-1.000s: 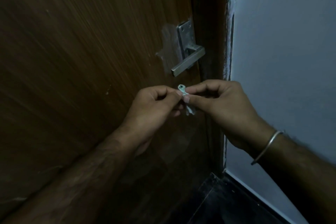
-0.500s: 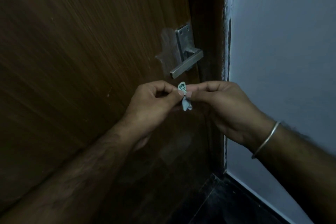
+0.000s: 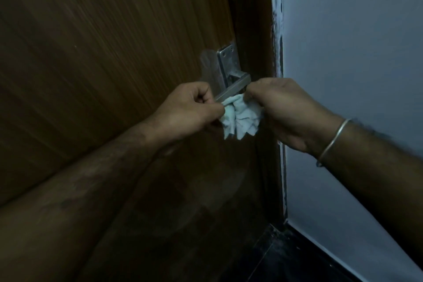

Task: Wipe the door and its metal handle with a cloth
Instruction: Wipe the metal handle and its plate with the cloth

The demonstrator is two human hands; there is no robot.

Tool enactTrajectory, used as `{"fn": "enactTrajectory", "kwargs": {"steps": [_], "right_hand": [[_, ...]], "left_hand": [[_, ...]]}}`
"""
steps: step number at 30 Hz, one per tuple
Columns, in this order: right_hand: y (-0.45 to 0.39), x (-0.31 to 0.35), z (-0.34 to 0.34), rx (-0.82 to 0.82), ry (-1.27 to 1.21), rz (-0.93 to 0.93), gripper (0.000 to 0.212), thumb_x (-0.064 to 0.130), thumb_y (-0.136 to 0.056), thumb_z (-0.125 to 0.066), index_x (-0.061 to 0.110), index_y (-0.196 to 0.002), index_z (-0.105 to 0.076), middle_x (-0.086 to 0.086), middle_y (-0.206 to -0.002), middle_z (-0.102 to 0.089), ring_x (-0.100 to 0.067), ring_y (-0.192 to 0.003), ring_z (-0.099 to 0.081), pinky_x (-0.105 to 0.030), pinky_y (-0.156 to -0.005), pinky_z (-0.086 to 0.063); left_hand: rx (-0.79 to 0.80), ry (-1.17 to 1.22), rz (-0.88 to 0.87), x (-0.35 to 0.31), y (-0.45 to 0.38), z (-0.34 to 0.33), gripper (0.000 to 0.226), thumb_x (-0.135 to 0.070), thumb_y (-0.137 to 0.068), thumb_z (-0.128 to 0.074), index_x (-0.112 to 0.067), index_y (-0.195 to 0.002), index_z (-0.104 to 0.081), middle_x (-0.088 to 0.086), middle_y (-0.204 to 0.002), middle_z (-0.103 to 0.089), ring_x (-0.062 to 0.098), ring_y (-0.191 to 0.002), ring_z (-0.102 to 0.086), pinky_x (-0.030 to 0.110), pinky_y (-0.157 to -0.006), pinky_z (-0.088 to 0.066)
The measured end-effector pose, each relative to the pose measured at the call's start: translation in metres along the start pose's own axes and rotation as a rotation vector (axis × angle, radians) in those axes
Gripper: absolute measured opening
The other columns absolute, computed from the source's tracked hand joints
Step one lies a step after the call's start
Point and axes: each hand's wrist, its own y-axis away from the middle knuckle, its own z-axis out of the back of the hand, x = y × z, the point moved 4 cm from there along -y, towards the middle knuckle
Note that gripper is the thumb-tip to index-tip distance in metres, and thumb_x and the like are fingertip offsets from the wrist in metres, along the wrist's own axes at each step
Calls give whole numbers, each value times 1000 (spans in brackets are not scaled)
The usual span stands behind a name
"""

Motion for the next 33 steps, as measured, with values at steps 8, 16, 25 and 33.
{"fn": "enactTrajectory", "kwargs": {"steps": [8, 16, 25, 33], "right_hand": [[-2, -1, 3, 165, 190, 35, 21, 33, -85, -70, 19, -100, -69, -1, -91, -75, -16, -81, -73, -29, -72, -59], [11, -33, 7, 288, -292, -233, 32, 15, -91, -60, 9, -123, -63, -14, -115, -70, -22, -95, -71, -32, -73, -58], [6, -47, 14, 32, 156, 65, 27, 28, -81, -74, 18, -105, -68, -4, -105, -72, -26, -100, -69, -38, -87, -58], [-25, -23, 34, -464, 239, 357, 12, 6, -84, -70, 16, -88, -67, -4, -94, -71, -15, -83, -68, -25, -75, -58]], "left_hand": [[-17, 479, 173, 3, -2, -6, 18, -3, -96, -49, -16, -87, -57, 8, -85, -60, 15, -62, -66, 22, -46, -49], [-158, -667, -438, -24, 25, -13, 36, -37, -92, -43, -23, -118, -65, -4, -115, -54, 8, -102, -52, 20, -81, -45], [-80, -200, -92, 2, 5, -23, 18, -18, -89, -69, -31, -101, -66, -14, -98, -65, -3, -90, -63, 7, -63, -53], [-206, -536, -230, 0, -25, 1, 22, -24, -95, -58, -28, -116, -61, -19, -100, -53, -6, -83, -50, 11, -63, -39]]}}
